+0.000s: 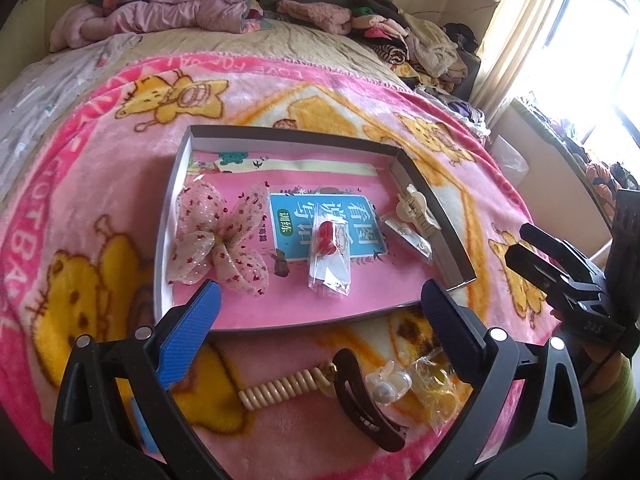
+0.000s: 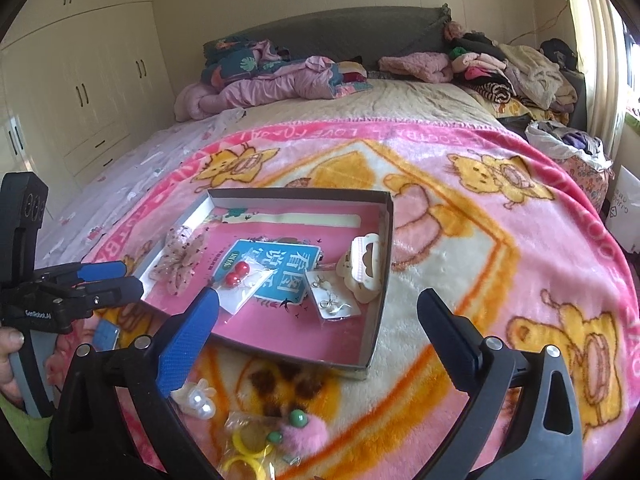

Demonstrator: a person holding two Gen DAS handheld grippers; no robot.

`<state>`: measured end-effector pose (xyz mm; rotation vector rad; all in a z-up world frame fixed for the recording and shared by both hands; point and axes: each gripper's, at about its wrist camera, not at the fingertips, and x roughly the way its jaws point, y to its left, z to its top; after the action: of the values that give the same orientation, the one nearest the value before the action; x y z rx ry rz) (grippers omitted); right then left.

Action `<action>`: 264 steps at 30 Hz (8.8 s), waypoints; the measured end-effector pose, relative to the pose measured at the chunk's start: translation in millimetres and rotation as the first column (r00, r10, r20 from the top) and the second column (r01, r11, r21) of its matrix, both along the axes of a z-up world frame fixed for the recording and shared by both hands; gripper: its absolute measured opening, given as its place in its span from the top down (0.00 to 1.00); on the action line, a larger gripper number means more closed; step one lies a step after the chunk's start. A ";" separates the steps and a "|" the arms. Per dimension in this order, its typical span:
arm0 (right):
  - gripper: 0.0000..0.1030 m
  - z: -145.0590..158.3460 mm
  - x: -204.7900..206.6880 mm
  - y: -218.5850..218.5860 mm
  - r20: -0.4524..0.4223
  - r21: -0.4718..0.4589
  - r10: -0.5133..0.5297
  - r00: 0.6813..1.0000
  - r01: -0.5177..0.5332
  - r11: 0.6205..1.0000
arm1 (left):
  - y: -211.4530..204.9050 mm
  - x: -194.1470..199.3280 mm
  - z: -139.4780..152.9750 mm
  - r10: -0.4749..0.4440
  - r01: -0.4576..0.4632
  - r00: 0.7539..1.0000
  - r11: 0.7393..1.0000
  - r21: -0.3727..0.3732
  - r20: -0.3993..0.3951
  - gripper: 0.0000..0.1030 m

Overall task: Organize jewelry
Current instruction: 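Withdraw both open tools from the tray toward the brown hair clip and remaining items, then grasp brown hair clip with left tool while right tool grasps pink pom-pom, then carry brown clip over the tray with left tool while right tool carries pom-pom, then release brown clip into tray from left tool while right tool releases pom-pom inside, then withdraw both open tools toward the blue box and white claw clip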

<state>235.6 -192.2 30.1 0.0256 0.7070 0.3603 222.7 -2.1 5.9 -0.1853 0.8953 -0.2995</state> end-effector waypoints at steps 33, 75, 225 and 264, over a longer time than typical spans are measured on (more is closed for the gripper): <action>0.06 14.3 -52.8 12.0 0.026 -0.012 0.088 0.996 -0.087 0.996 | 43.9 -65.3 12.5 0.132 -0.133 0.990 0.991 0.007 0.041 0.11; 0.07 -58.8 -79.1 8.9 -0.112 -0.044 0.149 0.982 -0.155 0.987 | 1.0 -106.6 -39.5 0.068 -0.070 0.996 0.997 -0.031 -0.062 0.16; 0.59 -51.5 57.0 54.5 -0.101 -0.101 0.105 0.989 -0.116 0.988 | 9.0 44.5 -48.3 -0.011 0.011 0.999 1.000 0.005 -0.030 0.76; 0.14 -7.8 -5.0 30.9 -0.008 -0.022 0.091 0.996 -0.091 0.996 | 43.7 -24.6 7.8 0.139 -0.140 0.988 0.990 0.007 0.073 0.12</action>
<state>230.5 -161.2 22.2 -0.0266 0.7205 0.4395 198.1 41.6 13.7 -0.2231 0.8079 -0.1695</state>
